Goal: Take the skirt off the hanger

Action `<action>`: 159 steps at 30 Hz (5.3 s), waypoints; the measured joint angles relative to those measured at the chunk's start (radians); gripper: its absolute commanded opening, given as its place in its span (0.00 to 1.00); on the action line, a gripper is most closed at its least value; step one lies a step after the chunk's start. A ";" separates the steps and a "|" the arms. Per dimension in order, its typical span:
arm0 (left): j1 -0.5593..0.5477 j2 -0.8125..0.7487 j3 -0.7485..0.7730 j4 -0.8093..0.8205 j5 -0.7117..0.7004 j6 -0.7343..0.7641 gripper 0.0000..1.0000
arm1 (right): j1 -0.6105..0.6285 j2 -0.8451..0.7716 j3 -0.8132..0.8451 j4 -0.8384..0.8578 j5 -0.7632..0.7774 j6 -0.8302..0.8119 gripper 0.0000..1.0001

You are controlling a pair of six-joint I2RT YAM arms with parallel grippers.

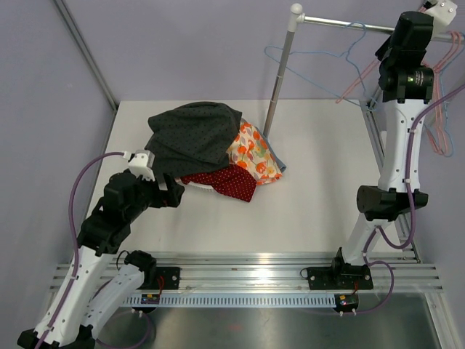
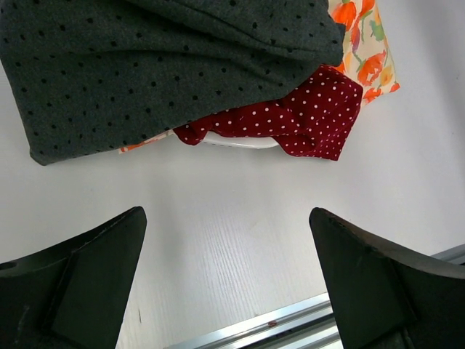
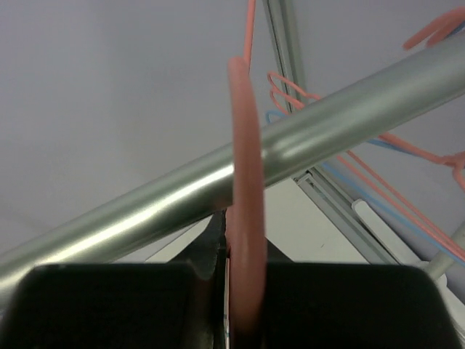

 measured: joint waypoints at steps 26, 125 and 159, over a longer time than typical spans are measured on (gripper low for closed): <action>0.000 0.000 0.000 -0.001 -0.024 -0.001 0.99 | -0.010 -0.094 -0.244 -0.003 -0.156 0.048 1.00; 0.000 -0.053 0.000 0.000 0.011 0.000 0.99 | -0.019 0.839 0.076 -0.245 -0.260 0.115 0.20; -0.021 0.018 0.008 0.079 0.162 -0.021 0.99 | 0.149 -0.326 -0.997 -0.182 -0.220 0.056 0.00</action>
